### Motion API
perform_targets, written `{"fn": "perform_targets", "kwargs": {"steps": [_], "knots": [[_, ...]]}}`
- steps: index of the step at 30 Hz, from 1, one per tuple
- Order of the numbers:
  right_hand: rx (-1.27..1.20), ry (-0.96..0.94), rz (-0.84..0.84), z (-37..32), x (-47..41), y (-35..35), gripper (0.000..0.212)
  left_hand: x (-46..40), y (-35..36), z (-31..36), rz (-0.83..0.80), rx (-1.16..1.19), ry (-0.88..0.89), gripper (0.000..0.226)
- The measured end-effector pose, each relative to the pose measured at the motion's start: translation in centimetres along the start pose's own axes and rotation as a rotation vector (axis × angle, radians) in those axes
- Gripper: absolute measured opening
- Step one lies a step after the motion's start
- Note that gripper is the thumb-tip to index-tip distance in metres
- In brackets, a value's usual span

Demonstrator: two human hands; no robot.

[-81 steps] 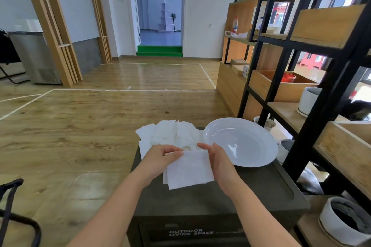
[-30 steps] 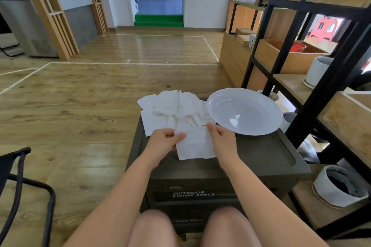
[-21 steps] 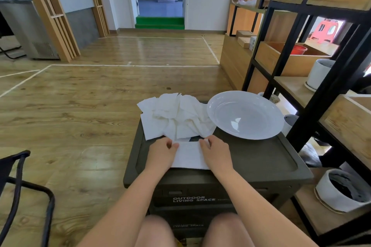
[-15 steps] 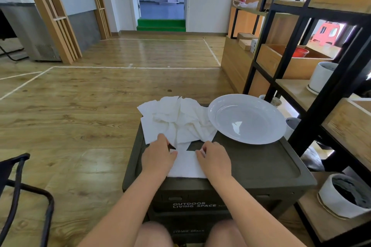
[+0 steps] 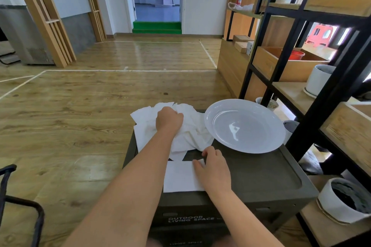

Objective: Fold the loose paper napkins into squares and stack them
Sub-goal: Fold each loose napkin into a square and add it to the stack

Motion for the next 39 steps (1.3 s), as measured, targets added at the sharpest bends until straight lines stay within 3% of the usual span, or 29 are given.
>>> {"fn": "perform_targets", "kwargs": {"steps": [4, 7, 9, 12, 14, 15, 17, 20, 24, 26, 29, 34, 39], "knots": [[-0.242, 0.03, 0.036, -0.1, -0.3, -0.8, 0.028, 1.7, -1.4, 1.0, 0.019, 0.231, 0.127, 0.012], [-0.517, 0.086, 0.034, -0.2, -0.8, -2.2, 0.016, 4.0, -3.0, 0.8, -0.179, 0.45, 0.203, 0.005], [-0.766, 0.235, -0.073, -0.6, -1.5, -2.8, 0.019, 5.3, -4.4, 0.2, -0.295, 0.488, 0.255, 0.003], [-1.226, 0.579, -0.425, -1.6, -2.0, -2.9, 0.049, 6.8, -6.1, -1.0, -0.402, 0.599, 0.24, 0.009], [-1.299, 0.615, -0.654, -2.5, -1.6, -2.9, 0.065, 7.6, -6.8, -2.0, -0.457, 0.695, 0.197, 0.014], [-1.318, 0.614, -0.706, -2.9, -1.4, -2.9, 0.063, 7.9, -7.0, -2.6, -0.474, 0.732, 0.169, 0.016], [-1.342, 0.575, -0.648, -3.5, -1.4, -2.7, 0.047, 8.6, -7.3, -4.0, -0.485, 0.754, 0.113, 0.016], [-1.128, 0.435, -0.438, -3.6, -1.9, -2.9, 0.024, 9.3, -7.3, -5.8, -0.432, 0.69, 0.036, 0.013], [-0.853, 0.349, -0.32, -3.2, -2.0, -3.0, 0.009, 9.7, -6.6, -6.9, -0.185, 0.585, -0.059, 0.02], [-0.732, 0.362, -0.256, -2.7, -2.0, -2.7, 0.023, 10.1, -5.9, -7.0, -0.125, 0.485, -0.048, 0.021], [-0.584, 0.319, -0.155, -1.7, -1.6, -2.3, 0.041, 10.8, -4.6, -7.7, -0.158, 0.33, -0.032, 0.021], [-0.211, 0.117, -0.096, -0.3, -0.7, -1.6, 0.043, 11.7, -3.5, -8.7, -0.227, 0.145, -0.039, 0.023], [-0.12, 0.053, -0.092, 0.0, -0.5, -1.3, 0.043, 12.1, -3.6, -9.3, -0.234, 0.062, -0.058, 0.028]]}}
Point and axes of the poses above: each hand's wrist, its own x-axis away from the middle knuckle, its own y-axis out of the palm, z = x × y, the point moved 4 cm from there along -x, towards the middle knuckle, and after that the axes turned 5 degrees about z, right-handed, at the moved point
